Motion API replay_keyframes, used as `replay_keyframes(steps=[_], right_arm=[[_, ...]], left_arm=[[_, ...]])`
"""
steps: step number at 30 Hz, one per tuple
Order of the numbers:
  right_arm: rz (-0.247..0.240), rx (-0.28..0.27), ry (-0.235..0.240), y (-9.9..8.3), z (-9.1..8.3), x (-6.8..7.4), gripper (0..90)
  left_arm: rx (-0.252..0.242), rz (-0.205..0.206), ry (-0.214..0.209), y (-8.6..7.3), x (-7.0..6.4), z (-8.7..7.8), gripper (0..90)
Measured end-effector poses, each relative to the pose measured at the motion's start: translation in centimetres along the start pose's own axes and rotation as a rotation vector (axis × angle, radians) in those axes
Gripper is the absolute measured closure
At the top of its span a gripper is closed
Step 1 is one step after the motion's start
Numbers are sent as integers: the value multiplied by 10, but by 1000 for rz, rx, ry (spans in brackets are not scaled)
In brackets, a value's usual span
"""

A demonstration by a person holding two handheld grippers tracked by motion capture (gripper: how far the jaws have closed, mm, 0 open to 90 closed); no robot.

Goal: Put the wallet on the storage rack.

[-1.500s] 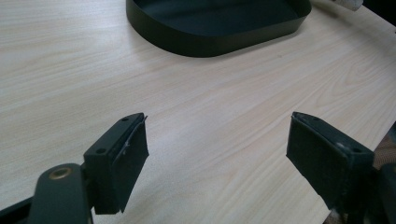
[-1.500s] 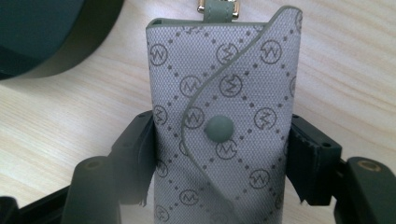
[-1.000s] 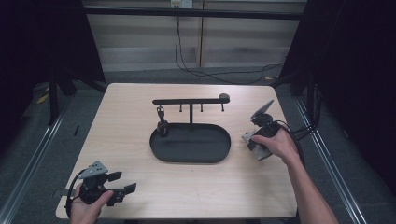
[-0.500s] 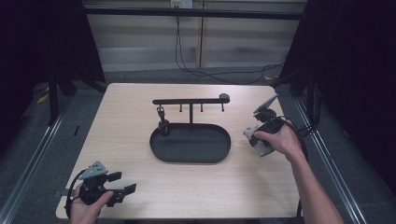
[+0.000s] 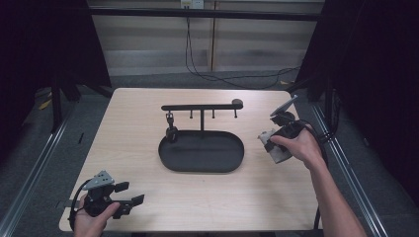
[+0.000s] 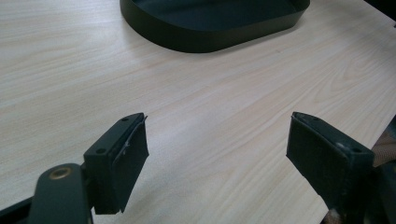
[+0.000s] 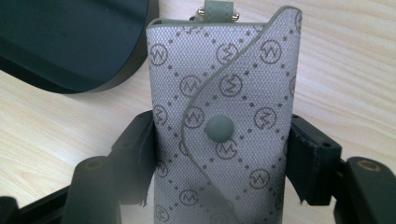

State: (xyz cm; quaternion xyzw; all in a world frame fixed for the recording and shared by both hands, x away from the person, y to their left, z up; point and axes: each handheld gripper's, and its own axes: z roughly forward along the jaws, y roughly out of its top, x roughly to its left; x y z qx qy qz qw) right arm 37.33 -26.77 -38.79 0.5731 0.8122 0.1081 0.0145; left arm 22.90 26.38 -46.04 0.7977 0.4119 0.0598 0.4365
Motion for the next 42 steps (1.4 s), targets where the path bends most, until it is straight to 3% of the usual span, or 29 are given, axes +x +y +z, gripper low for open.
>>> replay_keyframes(steps=[5,16,34,42], right_arm=[[20,2,19,0,-4,2,337],[-5,-13,18,9,-17,19,337],[10,-119,210,20,-6,37,337],[3,-153,259,26,7,48,337]], left_arm=[[0,-1,3,0,1,0,203],[1,1,-1,0,0,0,203],[0,0,1,0,0,1,203],[1,0,-1,0,1,0,203]])
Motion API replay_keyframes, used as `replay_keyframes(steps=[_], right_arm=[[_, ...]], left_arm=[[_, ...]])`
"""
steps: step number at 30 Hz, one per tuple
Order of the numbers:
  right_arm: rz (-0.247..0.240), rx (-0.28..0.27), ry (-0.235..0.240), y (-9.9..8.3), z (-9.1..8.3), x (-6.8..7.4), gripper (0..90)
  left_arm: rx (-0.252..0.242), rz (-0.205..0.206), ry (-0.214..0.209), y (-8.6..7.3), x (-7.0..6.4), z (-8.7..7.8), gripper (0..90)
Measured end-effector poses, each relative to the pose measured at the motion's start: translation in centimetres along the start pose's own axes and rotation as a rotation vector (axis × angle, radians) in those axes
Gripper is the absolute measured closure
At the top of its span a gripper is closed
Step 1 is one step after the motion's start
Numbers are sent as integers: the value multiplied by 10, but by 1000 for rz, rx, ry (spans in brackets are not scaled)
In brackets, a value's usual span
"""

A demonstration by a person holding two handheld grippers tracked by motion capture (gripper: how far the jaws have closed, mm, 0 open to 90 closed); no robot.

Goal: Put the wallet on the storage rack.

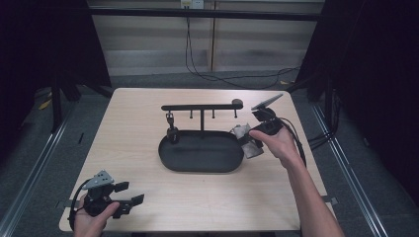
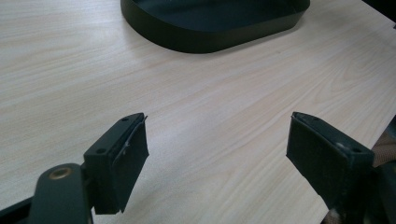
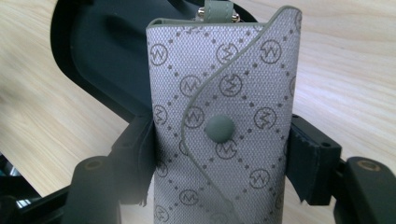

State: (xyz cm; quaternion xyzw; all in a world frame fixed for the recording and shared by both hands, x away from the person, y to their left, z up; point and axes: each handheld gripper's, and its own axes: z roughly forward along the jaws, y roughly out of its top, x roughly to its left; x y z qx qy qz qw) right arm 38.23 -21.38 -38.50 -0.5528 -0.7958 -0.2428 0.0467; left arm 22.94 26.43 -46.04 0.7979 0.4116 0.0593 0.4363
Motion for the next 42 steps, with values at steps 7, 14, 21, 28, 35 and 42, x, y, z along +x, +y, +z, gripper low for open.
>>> replay_keyframes(steps=[7,14,21,28,35,42], right_arm=[[-7,-41,19,2,12,3,337],[-7,-58,31,4,24,5,337],[6,-67,34,6,33,8,337],[14,-81,39,6,50,8,336],[27,-84,41,4,63,6,336],[42,-83,40,1,73,5,336]], left_arm=[[-1,4,2,0,-1,0,203],[-4,2,3,0,0,0,203],[-2,4,0,0,0,0,203],[-3,4,0,0,-1,0,203],[-1,2,-3,0,0,0,203],[-1,5,-4,0,0,0,203]])
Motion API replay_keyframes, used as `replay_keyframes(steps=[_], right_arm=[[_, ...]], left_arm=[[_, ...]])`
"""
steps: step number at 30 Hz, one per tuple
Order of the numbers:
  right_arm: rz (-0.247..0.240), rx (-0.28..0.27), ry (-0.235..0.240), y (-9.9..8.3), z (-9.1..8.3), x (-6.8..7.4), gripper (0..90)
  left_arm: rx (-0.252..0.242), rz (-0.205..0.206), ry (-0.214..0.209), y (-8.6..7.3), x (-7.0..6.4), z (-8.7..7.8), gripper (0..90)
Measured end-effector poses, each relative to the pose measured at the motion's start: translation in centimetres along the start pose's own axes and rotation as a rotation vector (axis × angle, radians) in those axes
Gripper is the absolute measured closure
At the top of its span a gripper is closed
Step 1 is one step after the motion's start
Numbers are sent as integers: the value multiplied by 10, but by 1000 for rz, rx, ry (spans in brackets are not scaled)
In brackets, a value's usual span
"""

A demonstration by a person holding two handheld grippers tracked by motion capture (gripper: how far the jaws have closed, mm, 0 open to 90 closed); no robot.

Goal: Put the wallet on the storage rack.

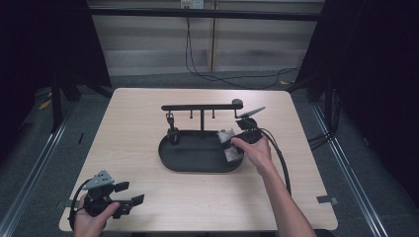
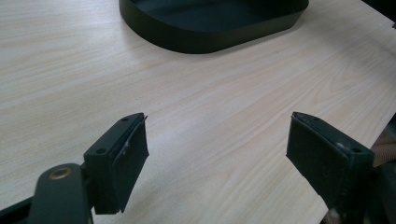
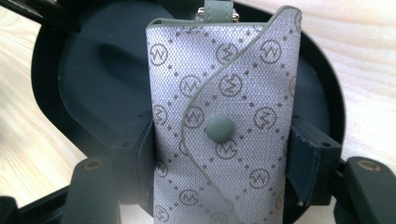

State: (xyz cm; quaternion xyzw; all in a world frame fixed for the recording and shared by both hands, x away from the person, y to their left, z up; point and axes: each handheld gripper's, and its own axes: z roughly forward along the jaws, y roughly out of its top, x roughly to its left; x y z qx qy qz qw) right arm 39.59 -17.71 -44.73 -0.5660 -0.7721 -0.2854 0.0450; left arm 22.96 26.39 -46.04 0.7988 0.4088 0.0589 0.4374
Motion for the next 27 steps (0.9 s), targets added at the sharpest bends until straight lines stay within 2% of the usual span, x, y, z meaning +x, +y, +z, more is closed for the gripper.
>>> replay_keyframes(steps=[8,14,19,24,27], right_arm=[[5,5,2,-2,12,1,334],[10,9,-21,-4,18,0,331],[-3,21,-46,-5,23,1,321],[-12,21,-50,-5,25,1,305],[-20,24,-57,-5,27,2,342]], left_arm=[[-4,1,1,0,0,-1,203],[-3,0,-1,0,0,0,203],[-2,-1,-5,1,0,1,203],[-1,0,-4,1,1,0,203],[-4,1,-3,1,0,1,203]])
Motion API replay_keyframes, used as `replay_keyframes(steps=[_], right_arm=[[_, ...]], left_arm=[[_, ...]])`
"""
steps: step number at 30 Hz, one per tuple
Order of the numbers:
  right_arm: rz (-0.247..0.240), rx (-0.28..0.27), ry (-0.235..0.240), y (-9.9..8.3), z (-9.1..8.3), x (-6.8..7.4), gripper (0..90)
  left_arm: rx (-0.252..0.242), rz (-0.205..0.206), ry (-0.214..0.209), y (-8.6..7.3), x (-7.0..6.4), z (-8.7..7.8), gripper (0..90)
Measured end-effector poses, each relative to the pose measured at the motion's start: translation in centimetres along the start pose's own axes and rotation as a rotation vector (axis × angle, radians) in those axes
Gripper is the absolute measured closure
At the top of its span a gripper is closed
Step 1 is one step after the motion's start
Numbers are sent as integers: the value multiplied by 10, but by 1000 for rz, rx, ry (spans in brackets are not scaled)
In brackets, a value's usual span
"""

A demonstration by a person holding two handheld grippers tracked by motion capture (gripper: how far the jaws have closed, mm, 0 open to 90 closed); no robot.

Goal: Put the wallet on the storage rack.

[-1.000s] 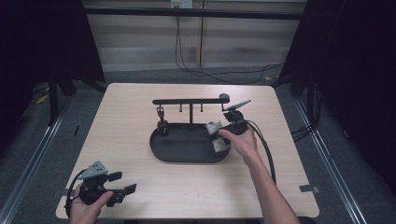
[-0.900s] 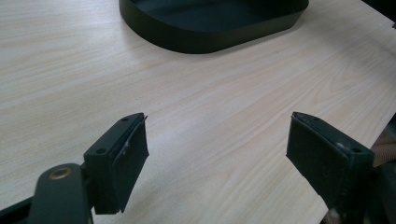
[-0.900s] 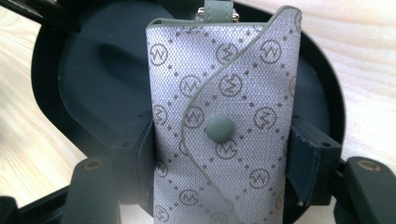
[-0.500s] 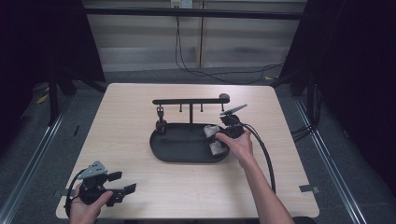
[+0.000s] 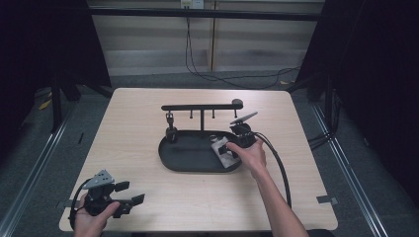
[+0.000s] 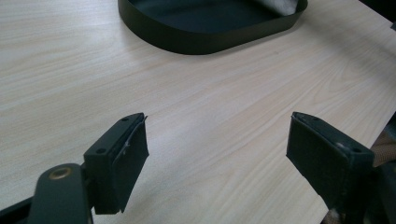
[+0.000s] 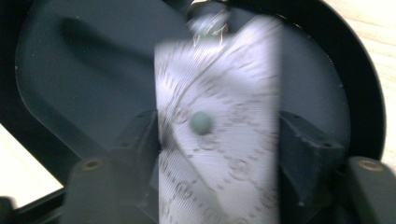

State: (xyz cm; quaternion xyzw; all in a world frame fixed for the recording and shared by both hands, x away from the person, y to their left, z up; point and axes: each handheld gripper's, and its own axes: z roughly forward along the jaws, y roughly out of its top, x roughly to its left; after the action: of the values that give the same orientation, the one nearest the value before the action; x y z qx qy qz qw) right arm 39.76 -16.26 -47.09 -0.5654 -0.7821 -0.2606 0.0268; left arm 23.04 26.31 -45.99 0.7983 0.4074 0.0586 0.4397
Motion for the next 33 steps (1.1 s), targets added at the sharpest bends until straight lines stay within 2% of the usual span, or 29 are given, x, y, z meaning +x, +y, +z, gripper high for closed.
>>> replay_keyframes(steps=[7,10,18,26,29,33], right_arm=[[-14,-21,-6,-1,-6,1,278],[-23,-62,7,-5,-10,-1,268],[-37,-152,4,-18,-30,-9,213],[-45,-234,1,-39,-47,-18,206],[-38,-272,-5,-50,-55,-23,208],[-40,-296,-21,-68,-64,-27,206]], left_arm=[[2,2,-1,0,0,0,203],[2,0,-2,0,0,0,204],[-2,-5,6,1,1,1,203],[-1,-9,8,1,2,1,206],[-1,-9,9,1,2,1,206],[3,-5,9,1,2,2,206]])
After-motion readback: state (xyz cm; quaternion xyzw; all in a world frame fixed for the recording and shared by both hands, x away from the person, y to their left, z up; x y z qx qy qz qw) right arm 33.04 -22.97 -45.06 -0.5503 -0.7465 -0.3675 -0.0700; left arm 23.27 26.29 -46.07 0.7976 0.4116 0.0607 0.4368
